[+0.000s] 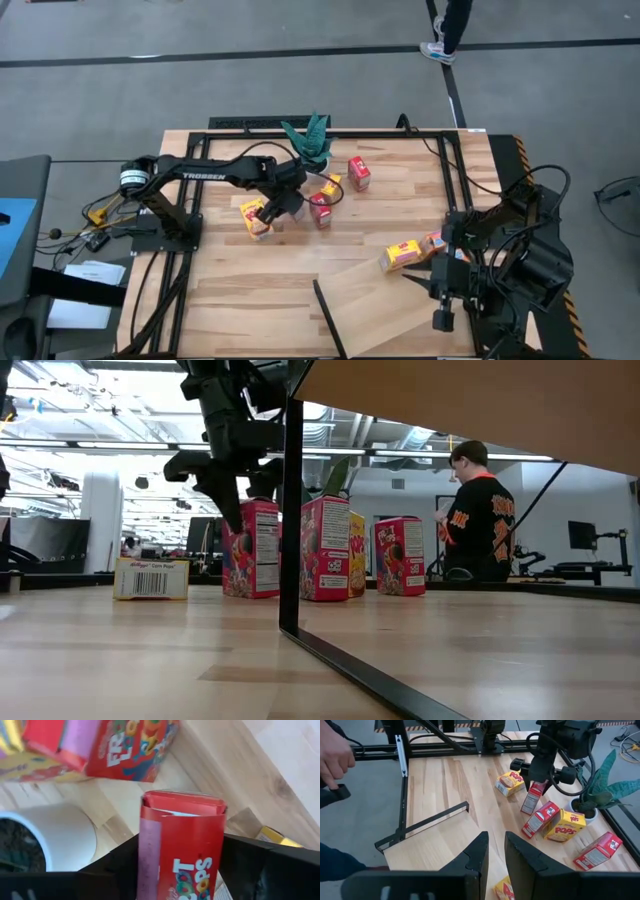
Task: Stack cereal on shelf
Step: Put the right yellow cereal box on the shelf aligned with the other yellow cereal box
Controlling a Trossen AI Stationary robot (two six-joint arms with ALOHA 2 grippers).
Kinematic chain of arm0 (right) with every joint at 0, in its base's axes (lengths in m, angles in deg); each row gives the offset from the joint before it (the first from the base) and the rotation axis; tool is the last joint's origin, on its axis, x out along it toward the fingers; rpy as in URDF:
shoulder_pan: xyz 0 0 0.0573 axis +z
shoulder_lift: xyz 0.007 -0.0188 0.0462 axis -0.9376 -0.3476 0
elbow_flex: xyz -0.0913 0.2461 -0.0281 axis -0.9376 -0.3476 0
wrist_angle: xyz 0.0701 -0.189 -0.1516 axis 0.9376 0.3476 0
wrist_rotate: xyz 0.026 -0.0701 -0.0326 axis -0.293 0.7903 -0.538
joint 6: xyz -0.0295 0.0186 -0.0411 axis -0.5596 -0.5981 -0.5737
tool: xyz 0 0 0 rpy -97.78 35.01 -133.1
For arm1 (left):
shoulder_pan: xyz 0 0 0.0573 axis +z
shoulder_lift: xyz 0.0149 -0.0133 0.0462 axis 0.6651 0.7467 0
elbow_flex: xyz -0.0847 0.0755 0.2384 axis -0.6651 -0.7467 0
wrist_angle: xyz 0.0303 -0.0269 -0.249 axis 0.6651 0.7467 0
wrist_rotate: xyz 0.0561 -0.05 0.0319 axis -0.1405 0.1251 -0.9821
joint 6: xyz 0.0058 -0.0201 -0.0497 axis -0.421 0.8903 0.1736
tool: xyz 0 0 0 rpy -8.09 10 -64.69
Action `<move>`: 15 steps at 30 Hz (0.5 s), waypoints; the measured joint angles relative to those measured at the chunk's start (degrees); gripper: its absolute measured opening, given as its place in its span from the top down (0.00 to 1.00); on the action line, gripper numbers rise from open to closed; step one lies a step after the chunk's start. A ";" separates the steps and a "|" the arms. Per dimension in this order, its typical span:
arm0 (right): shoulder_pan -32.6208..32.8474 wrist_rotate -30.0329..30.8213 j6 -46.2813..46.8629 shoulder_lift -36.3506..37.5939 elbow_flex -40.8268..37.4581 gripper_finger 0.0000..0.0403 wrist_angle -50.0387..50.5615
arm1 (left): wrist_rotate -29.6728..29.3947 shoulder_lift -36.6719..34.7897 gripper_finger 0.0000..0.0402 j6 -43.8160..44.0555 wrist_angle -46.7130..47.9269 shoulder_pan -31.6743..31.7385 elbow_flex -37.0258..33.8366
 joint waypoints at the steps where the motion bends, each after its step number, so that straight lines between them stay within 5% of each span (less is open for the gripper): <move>1: 0.00 0.00 0.00 0.00 0.00 0.78 -0.01 | -0.07 0.00 0.49 1.37 -0.12 0.00 0.00; 15: 0.15 -0.04 -0.22 0.00 0.00 0.78 -0.02 | -4.04 0.00 0.59 15.05 -0.64 -0.62 0.00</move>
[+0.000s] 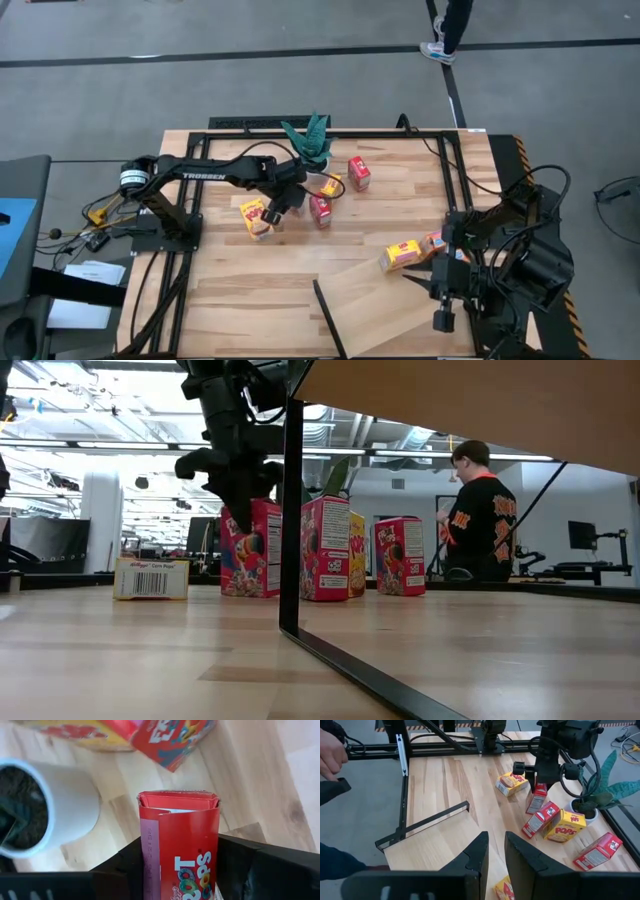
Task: Stack cereal on shelf
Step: Put the right yellow cereal box on the shelf aligned with the other yellow cereal box
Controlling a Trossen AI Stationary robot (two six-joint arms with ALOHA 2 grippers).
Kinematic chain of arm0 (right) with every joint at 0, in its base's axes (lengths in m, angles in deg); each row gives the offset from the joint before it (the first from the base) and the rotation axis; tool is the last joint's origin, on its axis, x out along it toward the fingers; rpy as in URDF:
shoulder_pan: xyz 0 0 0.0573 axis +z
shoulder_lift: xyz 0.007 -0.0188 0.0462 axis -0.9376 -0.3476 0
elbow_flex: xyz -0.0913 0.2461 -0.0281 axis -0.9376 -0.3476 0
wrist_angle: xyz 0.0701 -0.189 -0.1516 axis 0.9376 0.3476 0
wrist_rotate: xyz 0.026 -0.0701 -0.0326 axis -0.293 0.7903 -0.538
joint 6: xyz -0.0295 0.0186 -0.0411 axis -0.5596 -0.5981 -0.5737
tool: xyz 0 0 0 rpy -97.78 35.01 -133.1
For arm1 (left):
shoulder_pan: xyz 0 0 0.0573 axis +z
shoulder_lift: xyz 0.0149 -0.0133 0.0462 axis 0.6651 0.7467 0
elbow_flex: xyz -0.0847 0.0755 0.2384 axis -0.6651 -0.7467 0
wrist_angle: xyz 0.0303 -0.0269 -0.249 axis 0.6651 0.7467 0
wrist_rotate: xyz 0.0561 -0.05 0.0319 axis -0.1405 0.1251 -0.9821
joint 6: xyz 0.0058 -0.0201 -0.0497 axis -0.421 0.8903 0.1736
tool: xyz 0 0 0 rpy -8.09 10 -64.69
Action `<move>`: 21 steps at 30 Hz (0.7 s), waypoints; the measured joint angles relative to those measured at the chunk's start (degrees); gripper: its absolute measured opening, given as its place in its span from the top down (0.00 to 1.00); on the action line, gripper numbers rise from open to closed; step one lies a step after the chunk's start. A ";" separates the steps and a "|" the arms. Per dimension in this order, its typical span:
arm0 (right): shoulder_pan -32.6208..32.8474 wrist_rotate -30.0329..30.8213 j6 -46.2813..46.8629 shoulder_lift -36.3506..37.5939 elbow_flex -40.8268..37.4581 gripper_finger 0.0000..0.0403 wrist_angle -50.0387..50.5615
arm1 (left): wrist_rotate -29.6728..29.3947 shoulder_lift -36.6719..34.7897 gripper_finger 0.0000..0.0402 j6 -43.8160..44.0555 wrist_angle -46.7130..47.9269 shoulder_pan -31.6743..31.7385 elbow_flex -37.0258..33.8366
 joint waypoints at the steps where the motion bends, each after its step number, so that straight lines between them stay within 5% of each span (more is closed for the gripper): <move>1: 0.00 0.00 0.00 0.00 0.00 0.78 0.02 | -0.80 0.00 0.59 1.20 0.00 -0.31 0.01; 21: 1.12 -0.07 -1.49 0.00 0.00 0.78 0.02 | -3.70 -0.59 0.60 25.15 2.34 -7.41 4.68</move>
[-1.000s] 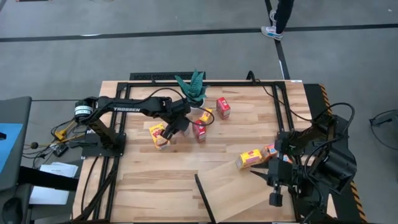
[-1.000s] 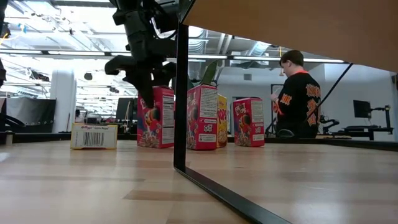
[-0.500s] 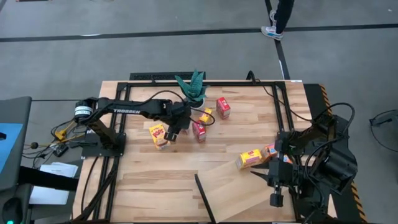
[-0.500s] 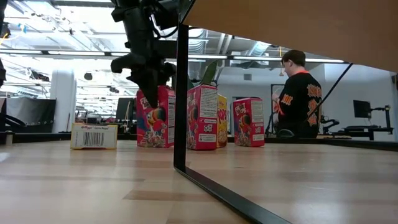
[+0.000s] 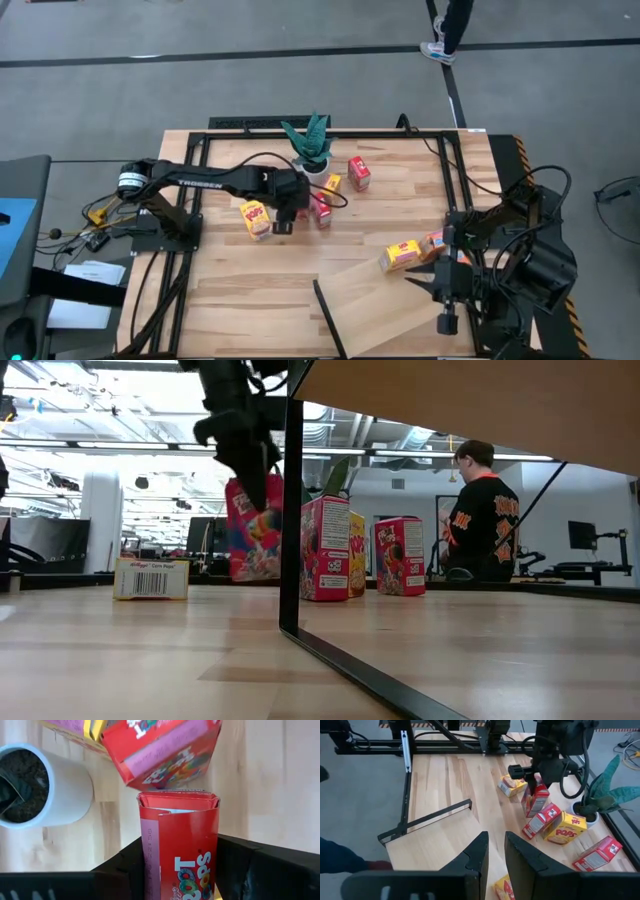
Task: Stack cereal on shelf
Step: Put the right yellow cereal box on the shelf aligned with the other yellow cereal box
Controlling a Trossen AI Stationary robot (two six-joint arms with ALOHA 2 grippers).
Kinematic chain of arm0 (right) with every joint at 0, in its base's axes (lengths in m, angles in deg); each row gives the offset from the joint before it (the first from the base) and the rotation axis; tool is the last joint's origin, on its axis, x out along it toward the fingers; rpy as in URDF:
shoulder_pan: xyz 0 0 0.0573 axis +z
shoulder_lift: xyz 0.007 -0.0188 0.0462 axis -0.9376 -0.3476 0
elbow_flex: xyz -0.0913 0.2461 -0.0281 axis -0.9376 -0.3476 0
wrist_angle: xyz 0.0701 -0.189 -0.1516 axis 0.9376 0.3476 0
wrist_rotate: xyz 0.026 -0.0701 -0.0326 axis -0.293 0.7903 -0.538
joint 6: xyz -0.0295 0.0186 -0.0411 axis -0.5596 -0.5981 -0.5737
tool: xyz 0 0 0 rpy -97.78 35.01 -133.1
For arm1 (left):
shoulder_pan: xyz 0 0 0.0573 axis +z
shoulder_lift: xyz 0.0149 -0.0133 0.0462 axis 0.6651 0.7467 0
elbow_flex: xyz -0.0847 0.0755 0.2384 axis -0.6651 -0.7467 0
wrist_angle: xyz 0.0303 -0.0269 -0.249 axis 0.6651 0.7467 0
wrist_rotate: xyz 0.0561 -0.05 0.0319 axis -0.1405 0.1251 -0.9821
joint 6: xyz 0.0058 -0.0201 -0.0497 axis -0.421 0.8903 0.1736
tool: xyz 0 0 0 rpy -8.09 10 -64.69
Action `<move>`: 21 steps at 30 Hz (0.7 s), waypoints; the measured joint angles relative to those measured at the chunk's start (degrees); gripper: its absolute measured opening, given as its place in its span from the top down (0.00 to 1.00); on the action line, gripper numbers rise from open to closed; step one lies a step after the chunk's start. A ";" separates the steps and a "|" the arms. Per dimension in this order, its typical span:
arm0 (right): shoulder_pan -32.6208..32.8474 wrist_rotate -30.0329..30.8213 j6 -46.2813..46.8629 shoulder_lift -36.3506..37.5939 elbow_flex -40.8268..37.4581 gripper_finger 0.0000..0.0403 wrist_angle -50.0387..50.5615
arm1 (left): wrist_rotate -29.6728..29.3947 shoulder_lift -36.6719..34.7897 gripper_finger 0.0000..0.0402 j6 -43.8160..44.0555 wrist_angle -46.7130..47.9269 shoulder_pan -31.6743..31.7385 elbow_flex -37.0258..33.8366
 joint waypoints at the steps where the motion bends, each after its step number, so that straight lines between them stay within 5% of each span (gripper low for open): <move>1: 0.02 0.00 0.00 0.00 0.00 0.78 0.00 | 0.02 0.00 0.60 1.30 0.31 -0.26 0.59; 7: 0.26 0.45 0.20 0.00 0.00 0.78 0.00 | 0.02 0.00 0.60 8.00 3.96 -2.43 3.22; 12: -1.99 7.97 -2.34 1.99 -0.02 0.80 -0.04 | 0.85 0.00 0.60 12.42 6.51 -5.05 4.24; 16: -6.23 10.81 -9.31 6.24 -0.02 0.79 0.02 | 0.93 0.02 0.60 14.38 7.31 -7.29 4.28; 21: -16.24 7.35 -17.01 12.49 0.01 0.71 -0.13 | 0.05 0.04 0.60 16.56 7.60 -10.27 4.28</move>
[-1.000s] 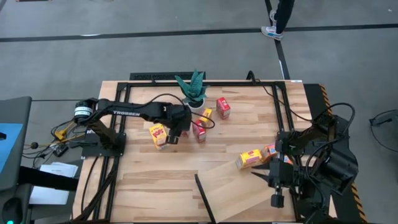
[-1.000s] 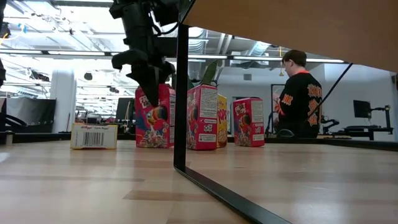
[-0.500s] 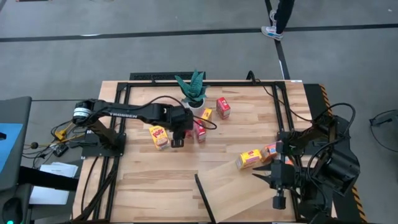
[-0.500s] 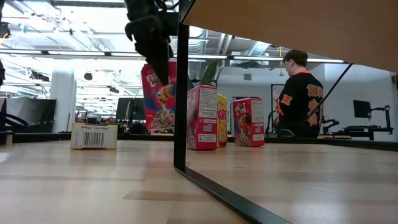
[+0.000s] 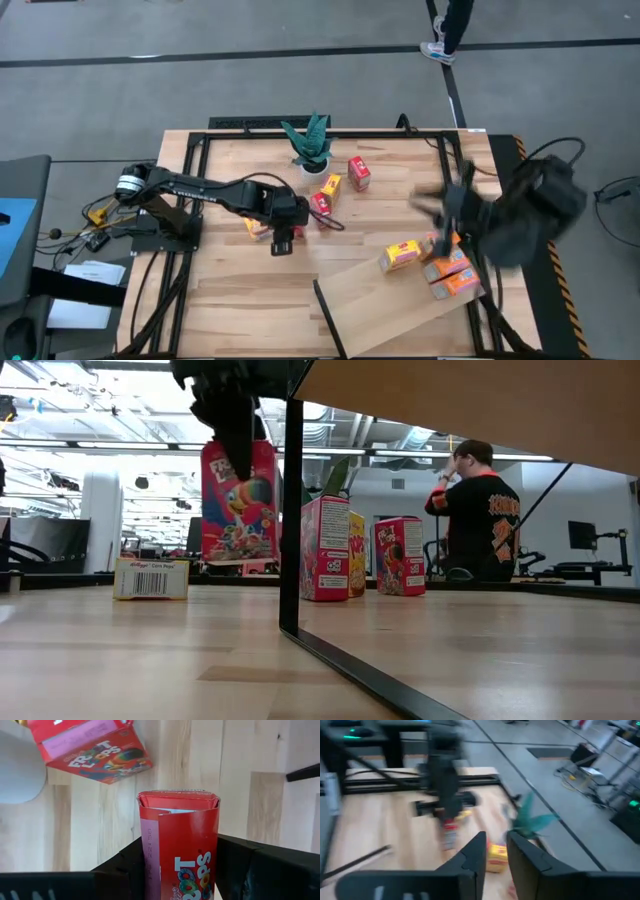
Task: Stack cereal on shelf
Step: Put the right yellow cereal box on the shelf aligned with the other yellow cereal box
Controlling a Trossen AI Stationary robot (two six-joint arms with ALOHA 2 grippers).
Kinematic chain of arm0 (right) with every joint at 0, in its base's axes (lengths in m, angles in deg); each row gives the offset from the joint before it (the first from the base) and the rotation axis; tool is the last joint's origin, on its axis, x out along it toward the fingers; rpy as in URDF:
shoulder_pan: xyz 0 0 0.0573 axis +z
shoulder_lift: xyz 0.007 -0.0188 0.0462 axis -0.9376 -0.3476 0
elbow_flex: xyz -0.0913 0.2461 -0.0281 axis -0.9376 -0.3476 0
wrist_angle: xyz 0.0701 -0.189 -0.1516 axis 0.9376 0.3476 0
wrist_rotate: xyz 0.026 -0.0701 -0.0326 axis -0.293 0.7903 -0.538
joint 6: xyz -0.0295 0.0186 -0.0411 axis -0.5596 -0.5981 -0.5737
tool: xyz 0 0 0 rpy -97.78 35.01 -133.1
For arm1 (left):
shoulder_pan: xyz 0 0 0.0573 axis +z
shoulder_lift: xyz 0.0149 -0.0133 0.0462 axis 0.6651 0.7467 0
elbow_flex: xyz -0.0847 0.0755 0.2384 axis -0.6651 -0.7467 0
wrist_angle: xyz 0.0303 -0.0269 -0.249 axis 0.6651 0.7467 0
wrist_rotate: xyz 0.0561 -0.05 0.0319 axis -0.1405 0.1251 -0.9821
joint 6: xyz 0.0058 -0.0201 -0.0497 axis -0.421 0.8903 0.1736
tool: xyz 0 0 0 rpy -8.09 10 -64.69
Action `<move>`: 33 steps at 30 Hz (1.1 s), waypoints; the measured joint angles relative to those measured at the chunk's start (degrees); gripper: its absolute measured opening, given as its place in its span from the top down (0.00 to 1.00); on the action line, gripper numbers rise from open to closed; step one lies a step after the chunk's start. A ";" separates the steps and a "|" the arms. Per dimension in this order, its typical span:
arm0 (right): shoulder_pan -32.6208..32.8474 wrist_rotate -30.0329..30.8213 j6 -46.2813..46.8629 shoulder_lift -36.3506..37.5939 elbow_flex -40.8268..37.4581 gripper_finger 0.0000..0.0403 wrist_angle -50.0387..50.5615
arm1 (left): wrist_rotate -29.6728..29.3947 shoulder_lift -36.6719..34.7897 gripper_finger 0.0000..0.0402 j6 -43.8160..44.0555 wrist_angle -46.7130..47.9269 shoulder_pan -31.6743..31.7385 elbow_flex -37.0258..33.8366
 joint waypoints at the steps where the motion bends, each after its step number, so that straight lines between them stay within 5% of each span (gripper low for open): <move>1: -2.35 -1.35 -1.71 0.93 0.01 0.69 -0.23 | -0.86 0.00 0.60 0.18 -0.02 -0.60 0.00; 11: -18.43 -14.59 -12.53 2.48 -0.01 0.46 -3.57 | -7.98 0.02 0.60 7.42 -3.94 -5.48 -4.36; 18: -22.54 -18.68 -23.47 -1.34 -0.01 0.44 -4.38 | -7.74 0.07 0.60 10.68 -11.72 -6.51 -10.52; 22: -28.17 -28.61 -31.90 -3.88 -0.01 0.44 -7.55 | -7.45 -0.02 0.58 11.68 -16.21 -6.64 -12.70; 26: -33.44 -39.85 -41.12 -6.23 -0.01 0.41 -10.11 | -6.50 0.04 0.49 11.21 -15.76 -6.59 -12.87; 33: -40.90 -48.12 -53.55 -12.61 -0.03 0.34 -9.97 | -4.89 0.04 0.21 11.44 -15.68 -6.62 -12.87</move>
